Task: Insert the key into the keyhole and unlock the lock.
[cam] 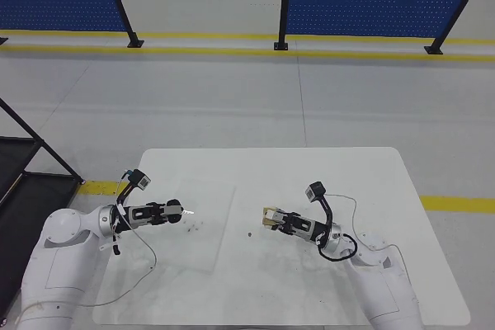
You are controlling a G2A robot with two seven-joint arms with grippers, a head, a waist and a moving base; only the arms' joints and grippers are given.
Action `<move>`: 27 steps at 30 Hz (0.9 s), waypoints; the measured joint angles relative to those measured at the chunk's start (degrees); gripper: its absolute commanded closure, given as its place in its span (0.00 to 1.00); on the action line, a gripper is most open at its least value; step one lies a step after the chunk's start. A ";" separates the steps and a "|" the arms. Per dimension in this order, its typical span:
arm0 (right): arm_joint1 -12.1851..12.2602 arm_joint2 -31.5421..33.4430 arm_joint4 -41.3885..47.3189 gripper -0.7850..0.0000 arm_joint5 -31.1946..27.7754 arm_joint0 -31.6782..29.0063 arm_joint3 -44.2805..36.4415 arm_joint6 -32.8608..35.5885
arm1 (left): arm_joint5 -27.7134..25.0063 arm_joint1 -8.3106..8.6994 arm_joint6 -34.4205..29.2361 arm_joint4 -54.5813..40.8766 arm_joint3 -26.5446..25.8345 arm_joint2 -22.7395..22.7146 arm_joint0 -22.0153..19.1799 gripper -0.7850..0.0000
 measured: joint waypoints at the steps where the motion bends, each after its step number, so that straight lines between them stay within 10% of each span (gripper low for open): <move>1: 0.00 0.00 -0.02 1.00 0.00 0.00 0.00 0.01 | 0.00 0.00 0.00 0.00 0.00 0.00 0.00 1.00; 9: -0.01 0.00 -0.06 1.00 -0.02 0.01 0.01 0.01 | 0.30 -0.11 0.63 -0.30 -0.58 0.55 0.08 1.00; 27: -0.01 0.00 -0.06 1.00 -0.02 0.01 0.01 0.01 | -1.83 -2.55 13.25 1.13 -2.18 19.24 -5.35 1.00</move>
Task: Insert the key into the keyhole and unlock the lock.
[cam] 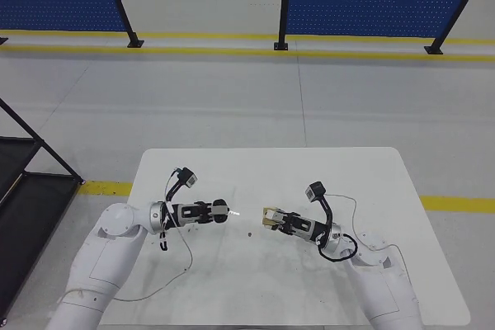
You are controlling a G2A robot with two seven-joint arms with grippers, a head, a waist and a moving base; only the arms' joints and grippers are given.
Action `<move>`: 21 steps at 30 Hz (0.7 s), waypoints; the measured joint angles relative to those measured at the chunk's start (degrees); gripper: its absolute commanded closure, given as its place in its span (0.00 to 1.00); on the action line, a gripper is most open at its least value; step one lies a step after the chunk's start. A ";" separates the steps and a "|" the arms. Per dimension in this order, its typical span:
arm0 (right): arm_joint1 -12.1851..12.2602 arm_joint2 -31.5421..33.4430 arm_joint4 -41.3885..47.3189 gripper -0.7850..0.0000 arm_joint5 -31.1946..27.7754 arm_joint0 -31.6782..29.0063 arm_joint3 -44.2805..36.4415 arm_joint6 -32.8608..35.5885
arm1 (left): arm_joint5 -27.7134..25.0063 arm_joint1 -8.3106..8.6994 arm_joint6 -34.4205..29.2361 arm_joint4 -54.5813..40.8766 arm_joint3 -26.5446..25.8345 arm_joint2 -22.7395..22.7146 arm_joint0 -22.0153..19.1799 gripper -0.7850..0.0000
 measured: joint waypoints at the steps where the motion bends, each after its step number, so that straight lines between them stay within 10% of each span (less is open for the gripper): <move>1: 0.00 0.00 0.00 1.00 0.00 0.00 0.00 0.00 | -0.19 -0.07 0.82 0.58 0.03 0.64 -0.14 1.00; 21: 0.00 0.00 0.00 1.00 0.00 0.00 0.00 0.00 | -0.18 -0.40 4.33 1.10 0.19 2.99 -0.44 1.00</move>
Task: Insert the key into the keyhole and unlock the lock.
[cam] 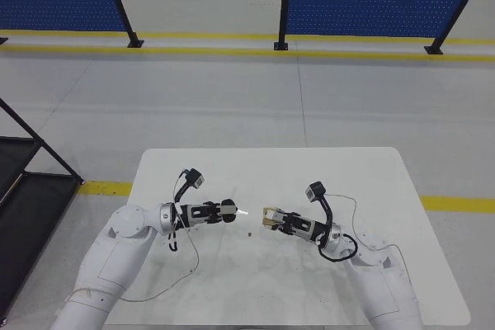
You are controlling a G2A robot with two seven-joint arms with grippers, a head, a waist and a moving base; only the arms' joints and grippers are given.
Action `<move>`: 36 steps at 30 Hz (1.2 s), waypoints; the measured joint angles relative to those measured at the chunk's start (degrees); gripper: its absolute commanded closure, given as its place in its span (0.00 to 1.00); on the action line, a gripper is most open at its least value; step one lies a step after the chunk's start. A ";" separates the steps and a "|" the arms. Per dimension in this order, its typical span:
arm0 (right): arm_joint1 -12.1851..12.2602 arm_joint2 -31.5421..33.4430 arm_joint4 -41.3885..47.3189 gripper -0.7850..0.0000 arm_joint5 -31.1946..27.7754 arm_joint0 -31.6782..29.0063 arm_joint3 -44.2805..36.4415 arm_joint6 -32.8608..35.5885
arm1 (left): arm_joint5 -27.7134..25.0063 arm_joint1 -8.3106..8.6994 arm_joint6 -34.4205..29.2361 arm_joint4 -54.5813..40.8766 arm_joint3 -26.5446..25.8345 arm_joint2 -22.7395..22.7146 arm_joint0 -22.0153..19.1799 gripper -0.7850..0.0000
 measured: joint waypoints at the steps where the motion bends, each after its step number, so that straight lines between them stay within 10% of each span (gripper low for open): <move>1: 0.00 0.00 0.00 1.00 0.00 0.00 0.00 0.00 | 0.05 -0.06 0.84 0.22 -0.36 0.18 0.19 1.00; 36: 0.00 0.00 0.00 1.00 0.00 0.00 0.00 0.00 | -7.20 -1.37 12.62 1.21 1.14 8.29 0.70 1.00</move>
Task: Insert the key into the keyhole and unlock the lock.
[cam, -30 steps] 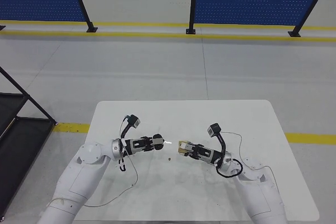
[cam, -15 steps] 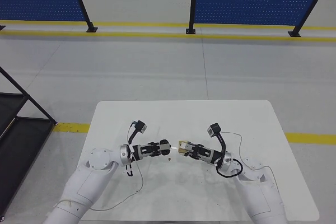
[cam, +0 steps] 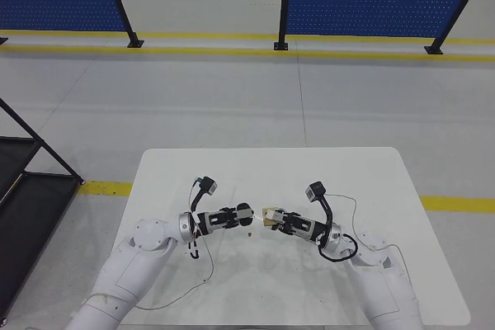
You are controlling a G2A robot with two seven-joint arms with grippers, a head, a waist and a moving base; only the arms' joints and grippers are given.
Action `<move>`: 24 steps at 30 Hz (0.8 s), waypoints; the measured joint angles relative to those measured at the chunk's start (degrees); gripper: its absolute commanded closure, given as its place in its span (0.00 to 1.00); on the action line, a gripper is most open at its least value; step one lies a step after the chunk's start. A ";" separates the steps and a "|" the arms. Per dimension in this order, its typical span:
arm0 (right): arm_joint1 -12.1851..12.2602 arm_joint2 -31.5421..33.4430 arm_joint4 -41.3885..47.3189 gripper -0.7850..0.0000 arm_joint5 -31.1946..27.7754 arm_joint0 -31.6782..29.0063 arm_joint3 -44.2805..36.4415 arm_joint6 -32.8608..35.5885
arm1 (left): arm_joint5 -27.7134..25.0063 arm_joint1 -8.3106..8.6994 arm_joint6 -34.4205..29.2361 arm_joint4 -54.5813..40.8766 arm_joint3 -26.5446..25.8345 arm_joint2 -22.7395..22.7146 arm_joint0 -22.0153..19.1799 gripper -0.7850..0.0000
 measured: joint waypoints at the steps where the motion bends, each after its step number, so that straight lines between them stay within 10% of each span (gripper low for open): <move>1: 0.00 0.00 0.00 1.00 0.00 0.00 0.00 0.00 | -0.02 0.02 0.17 -0.03 -0.05 -0.04 0.10 1.00; 24: 0.00 0.00 0.00 1.00 0.00 0.00 0.00 0.00 | -0.24 0.13 1.11 -1.87 0.48 0.32 0.14 1.00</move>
